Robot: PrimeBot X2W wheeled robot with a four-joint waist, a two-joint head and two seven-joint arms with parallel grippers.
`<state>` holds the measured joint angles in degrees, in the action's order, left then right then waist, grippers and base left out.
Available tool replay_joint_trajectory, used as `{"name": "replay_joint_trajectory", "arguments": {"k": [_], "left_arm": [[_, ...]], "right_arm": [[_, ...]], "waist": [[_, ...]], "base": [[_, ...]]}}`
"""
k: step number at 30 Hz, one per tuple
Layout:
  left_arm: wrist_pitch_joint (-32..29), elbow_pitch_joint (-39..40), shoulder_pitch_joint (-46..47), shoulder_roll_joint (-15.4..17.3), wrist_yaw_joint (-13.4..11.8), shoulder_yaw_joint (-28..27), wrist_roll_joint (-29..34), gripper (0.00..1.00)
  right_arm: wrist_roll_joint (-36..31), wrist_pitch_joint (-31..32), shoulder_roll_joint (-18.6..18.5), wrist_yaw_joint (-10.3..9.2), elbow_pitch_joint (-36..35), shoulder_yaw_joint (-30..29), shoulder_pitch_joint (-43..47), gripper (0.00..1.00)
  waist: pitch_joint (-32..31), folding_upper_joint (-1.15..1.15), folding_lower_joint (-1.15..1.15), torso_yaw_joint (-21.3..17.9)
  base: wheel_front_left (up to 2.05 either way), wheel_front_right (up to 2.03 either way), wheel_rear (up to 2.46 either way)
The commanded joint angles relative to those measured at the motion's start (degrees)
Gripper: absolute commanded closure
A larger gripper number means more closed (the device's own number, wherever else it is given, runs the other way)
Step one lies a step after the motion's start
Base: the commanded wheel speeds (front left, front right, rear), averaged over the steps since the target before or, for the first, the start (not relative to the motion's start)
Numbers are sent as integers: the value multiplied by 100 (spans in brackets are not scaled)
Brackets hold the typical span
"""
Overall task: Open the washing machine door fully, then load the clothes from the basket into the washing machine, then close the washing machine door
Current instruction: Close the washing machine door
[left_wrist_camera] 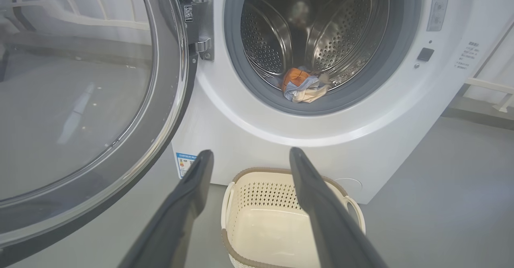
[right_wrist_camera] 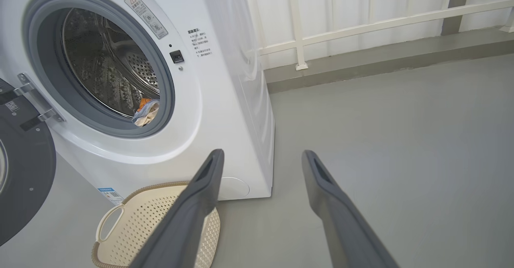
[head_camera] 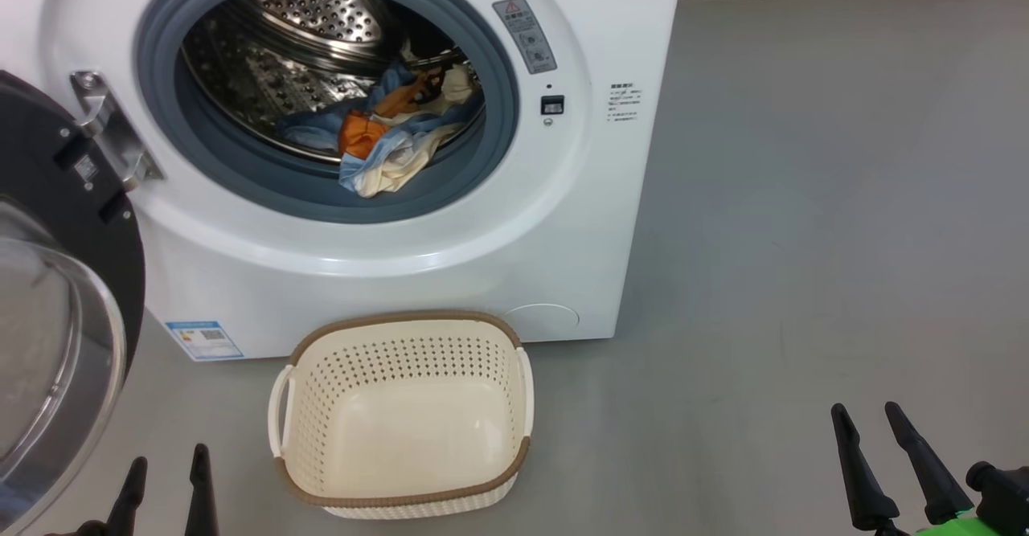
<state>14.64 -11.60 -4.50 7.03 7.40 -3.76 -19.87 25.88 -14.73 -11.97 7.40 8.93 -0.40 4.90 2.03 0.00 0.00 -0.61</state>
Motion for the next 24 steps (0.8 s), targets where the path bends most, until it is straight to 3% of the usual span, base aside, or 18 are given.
{"name": "replay_joint_trajectory", "arguments": {"k": [1, 9, 24], "left_arm": [[36, 168, 221, 66, 9, -223, 2, 0], [36, 298, 219, -119, 9, -422, 44, 0], [36, 362, 280, -292, 9, -584, 84, 0]], "right_arm": [[16, -27, -119, 9, -163, 130, -51, 0], [18, -27, -151, 9, -207, 282, -180, 0], [-5, -27, -227, 9, -110, 648, -631, 0]], "waist": [[11, 0, 0, 78], [78, 0, 0, 532], [304, 0, 0, 1761]], "base": [[0, 0, 0], [0, 0, 0], [0, 0, 0]]}}
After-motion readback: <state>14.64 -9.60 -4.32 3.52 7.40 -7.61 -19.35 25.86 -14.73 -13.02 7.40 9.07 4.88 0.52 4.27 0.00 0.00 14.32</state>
